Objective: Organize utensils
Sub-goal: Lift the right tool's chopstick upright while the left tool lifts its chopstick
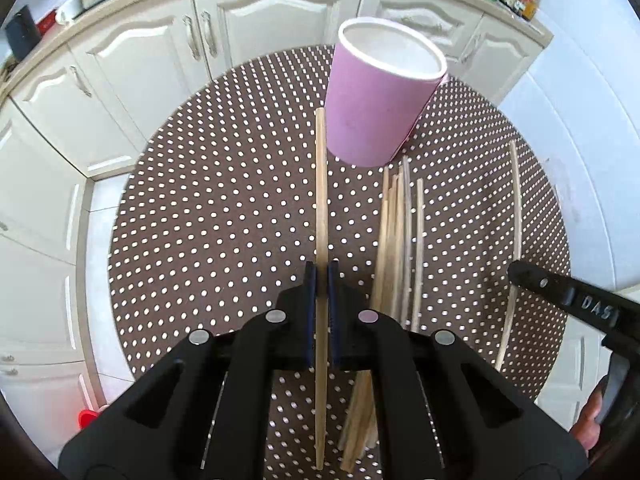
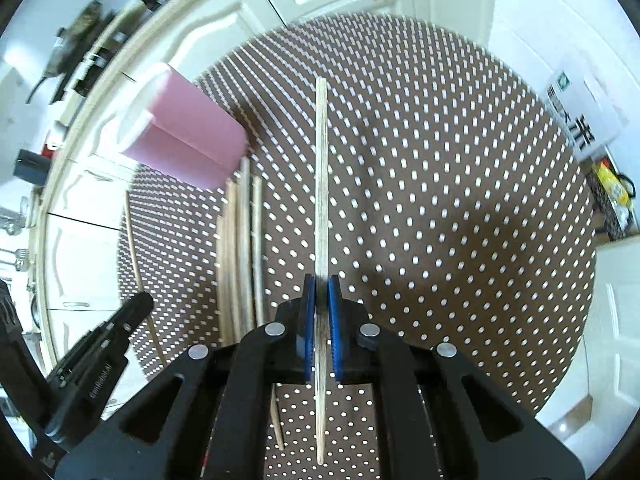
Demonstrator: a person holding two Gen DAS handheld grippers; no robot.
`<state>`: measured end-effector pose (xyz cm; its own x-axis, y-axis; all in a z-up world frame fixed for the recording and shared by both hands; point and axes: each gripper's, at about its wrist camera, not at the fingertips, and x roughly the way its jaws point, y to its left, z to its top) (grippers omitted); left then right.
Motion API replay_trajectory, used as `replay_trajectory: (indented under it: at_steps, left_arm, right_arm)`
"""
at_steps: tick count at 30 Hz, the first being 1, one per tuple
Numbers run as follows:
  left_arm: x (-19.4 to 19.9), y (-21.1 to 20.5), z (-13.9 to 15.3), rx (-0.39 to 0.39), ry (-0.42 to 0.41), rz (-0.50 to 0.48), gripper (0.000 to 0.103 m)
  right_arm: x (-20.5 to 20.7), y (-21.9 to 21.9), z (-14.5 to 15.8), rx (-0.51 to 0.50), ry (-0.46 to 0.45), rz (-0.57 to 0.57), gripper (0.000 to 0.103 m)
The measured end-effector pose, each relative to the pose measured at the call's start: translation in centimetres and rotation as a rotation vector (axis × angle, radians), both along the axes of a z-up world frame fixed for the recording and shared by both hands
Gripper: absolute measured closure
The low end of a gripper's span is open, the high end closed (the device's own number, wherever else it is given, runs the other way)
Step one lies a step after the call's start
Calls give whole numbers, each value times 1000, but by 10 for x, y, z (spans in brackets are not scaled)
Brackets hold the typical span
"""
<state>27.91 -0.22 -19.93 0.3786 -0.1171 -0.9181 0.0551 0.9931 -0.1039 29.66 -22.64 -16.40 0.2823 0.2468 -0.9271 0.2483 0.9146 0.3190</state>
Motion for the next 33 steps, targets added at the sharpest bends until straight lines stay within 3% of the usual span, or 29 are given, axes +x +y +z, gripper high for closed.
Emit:
replay_trajectory:
  at_steps: [7,14,23,33]
  left_arm:
    - [-23,5,37,0,-93,46,97]
    - [-49,-9,77,12,-220,33,97]
    - [-87,-28,136,3,-409,13,97]
    - [-111,-37,169,-20,-519,10,97]
  right_arm:
    - [-28,-39,62,19,-167,7,97]
    - [-65,-47,114,46,-337,-5,97]
    - [-95,-22,150,35,-517,40,97]
    - [-102,-6,174,35,-619,71,98]
